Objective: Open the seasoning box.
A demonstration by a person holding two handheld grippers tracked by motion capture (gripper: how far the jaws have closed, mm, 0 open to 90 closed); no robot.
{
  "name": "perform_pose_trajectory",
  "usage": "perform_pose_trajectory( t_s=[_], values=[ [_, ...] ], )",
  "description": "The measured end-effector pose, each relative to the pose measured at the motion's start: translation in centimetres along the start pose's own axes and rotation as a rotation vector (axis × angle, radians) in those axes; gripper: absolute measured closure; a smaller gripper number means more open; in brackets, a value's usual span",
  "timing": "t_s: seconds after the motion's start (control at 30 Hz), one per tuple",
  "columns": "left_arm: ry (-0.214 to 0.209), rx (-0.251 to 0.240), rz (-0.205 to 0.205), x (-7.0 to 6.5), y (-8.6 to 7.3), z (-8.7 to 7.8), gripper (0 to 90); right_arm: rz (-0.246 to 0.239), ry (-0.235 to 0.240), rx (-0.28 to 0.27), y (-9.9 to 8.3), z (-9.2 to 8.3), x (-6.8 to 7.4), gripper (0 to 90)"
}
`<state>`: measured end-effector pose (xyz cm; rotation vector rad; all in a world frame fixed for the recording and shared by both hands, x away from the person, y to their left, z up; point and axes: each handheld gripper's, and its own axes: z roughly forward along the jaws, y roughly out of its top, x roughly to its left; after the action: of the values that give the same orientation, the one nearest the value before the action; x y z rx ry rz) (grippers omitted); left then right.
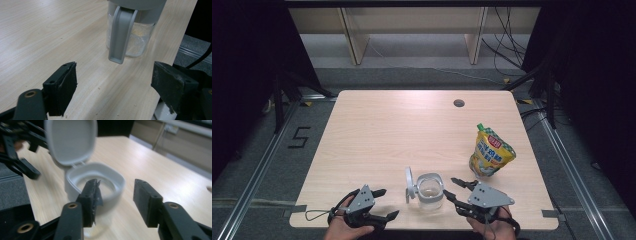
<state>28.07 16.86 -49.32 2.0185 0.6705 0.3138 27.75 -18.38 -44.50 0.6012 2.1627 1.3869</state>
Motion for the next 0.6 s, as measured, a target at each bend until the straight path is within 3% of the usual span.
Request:
perform_pose_trajectory(
  t_s=[0.03,0.3,0.33,0.37,0.4,0.47,0.57,0.6],
  values=[
    [-0.005,-0.019,-0.026,-0.1,0.0,0.0,20.2,0.014,-0.015,0.006,-0.3,-0.3,-0.3,53.3],
    [0.015,-0.027,-0.045,0.1,-0.1,0.1,20.2,0.105,-0.121,0.037,-3.0,-2.8,-2.8,46.1],
    [0.016,-0.023,-0.036,0.1,0.0,0.0,20.2,0.147,-0.135,0.045,-3.2,-3.1,-2.7,44.6],
    [0.018,-0.001,-0.031,0.2,-0.1,-0.1,20.2,0.139,-0.141,0.053,-3.5,-3.3,-3.1,42.3],
    [0.010,-0.014,-0.046,0.1,0.0,0.0,20.2,0.151,-0.140,0.074,-3.8,-3.5,-3.3,39.9],
    [0.017,-0.008,0.006,0.3,0.0,0.0,20.3,0.167,-0.170,0.087,-4.4,-3.7,-3.6,38.4],
    [0.008,0.004,0.000,0.2,0.0,0.1,20.3,0.214,-0.178,0.108,-4.8,-4.0,-3.9,35.4],
    [0.014,-0.001,-0.027,0.1,-0.1,0.1,20.3,0.214,-0.193,0.107,-5.0,-4.1,-4.1,34.6]
  ],
)
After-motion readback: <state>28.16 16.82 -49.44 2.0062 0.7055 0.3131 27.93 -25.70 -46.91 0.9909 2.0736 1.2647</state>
